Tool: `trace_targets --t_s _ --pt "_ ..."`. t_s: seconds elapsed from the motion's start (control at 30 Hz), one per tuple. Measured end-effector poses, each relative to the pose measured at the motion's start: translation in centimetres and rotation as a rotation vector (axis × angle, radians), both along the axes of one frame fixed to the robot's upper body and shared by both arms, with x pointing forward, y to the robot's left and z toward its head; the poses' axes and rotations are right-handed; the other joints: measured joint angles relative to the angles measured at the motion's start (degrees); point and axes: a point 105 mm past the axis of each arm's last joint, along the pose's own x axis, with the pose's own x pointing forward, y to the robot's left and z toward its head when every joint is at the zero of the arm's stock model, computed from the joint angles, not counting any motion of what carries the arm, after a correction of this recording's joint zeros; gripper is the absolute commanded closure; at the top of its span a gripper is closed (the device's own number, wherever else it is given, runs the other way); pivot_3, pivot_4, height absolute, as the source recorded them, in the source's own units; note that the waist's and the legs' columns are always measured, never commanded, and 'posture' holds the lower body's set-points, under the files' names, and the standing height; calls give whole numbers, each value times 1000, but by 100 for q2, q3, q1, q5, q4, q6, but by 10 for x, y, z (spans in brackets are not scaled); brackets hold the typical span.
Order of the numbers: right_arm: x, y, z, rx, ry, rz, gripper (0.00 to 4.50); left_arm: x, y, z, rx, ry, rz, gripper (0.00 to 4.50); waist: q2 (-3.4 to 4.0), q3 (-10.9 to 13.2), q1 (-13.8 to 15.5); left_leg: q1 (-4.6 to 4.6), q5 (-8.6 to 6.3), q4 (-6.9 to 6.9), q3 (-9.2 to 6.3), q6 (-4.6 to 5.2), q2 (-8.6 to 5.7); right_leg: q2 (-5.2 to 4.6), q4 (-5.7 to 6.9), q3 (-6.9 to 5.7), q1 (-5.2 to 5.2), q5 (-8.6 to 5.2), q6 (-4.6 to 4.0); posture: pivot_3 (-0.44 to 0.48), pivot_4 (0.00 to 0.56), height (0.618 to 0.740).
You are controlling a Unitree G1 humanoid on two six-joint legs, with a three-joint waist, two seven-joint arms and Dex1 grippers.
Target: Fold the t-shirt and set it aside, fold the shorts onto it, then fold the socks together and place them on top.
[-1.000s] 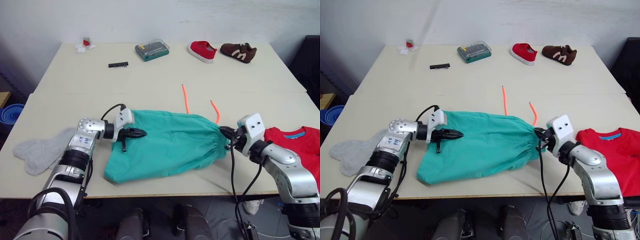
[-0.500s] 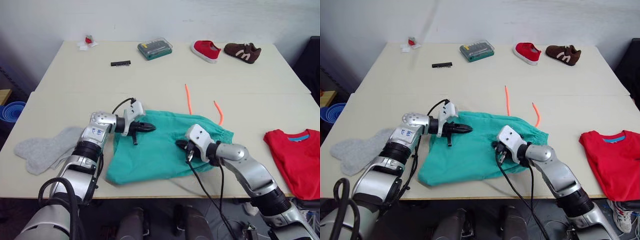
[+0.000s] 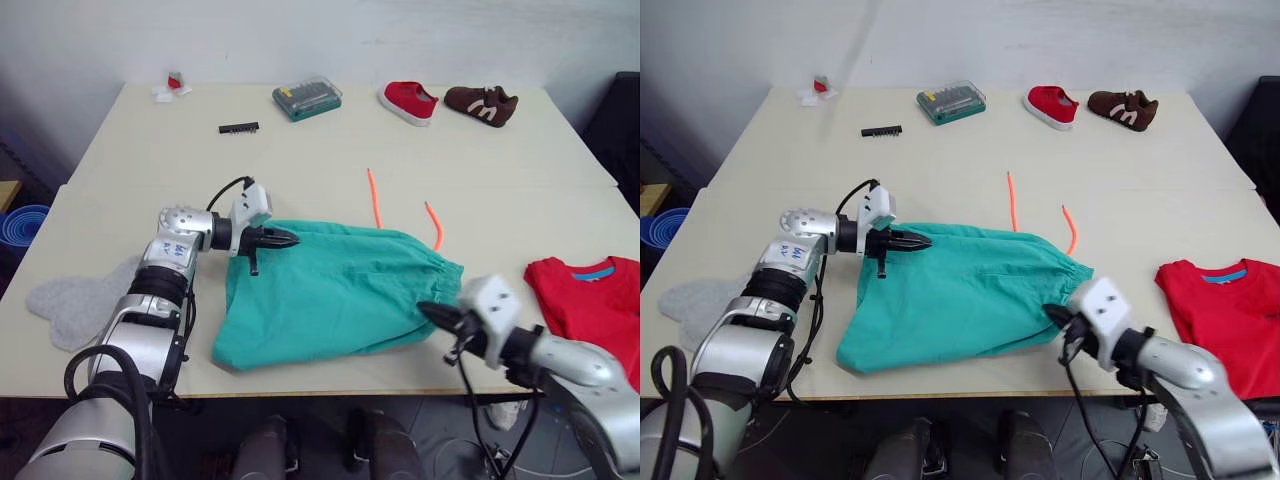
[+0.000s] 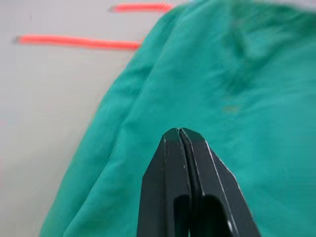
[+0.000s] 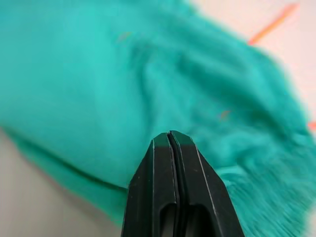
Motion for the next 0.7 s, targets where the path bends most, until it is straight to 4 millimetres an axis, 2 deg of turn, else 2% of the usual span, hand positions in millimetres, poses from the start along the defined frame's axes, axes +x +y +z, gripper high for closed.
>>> trace_targets --t_s 0.1,0.13,0.17,0.27,0.4,0.47,0.63,0.7 --pt "-26 -15 -11 191 124 -161 3902 -29 -16 4 -31 64 -134 4500 0 0 22 4 0 -5 -11 -4 2 1 -2 0 8 -4 -6 0 150 740" --pt "-33 -17 -17 259 170 -211 3608 -36 -20 3 -36 80 -167 4500 0 0 36 4 -8 -6 -16 -22 1 1 -2 -1 10 -5 -9 0 150 740" --pt "-41 -18 -25 321 230 -260 3220 -43 -25 1 -39 99 -197 4314 1 0 42 4 -11 -6 -16 -31 1 0 -5 1 11 -6 -10 0 150 740" --pt "-54 -12 -34 415 314 -302 2175 -48 -37 -3 -44 113 -228 3559 2 0 15 8 -9 -9 -13 -15 0 0 -13 7 16 -1 -3 0 150 740" --pt "-59 -5 -44 526 385 -373 707 -50 -42 -3 -42 82 -248 2256 4 -1 4 24 10 -77 -12 -16 -5 0 -25 12 8 -6 -13 0 150 740" --pt "-56 -3 -47 567 407 -388 50 -50 -44 -4 -43 73 -249 1645 4 -1 -1 24 33 -93 -12 -57 -5 1 -23 8 -2 -12 -23 0 150 740" --pt "-36 0 -54 707 439 -427 0 -50 -43 -11 -21 45 -238 26 4 -1 -4 21 49 -100 -12 -46 -2 12 -20 1 -7 -19 -30 0 150 740" --pt "-26 2 -53 747 435 -416 0 -49 -39 -16 -1 35 -220 26 3 0 -15 22 49 -95 -11 -43 -2 12 -21 1 -3 -17 -27 0 150 740"
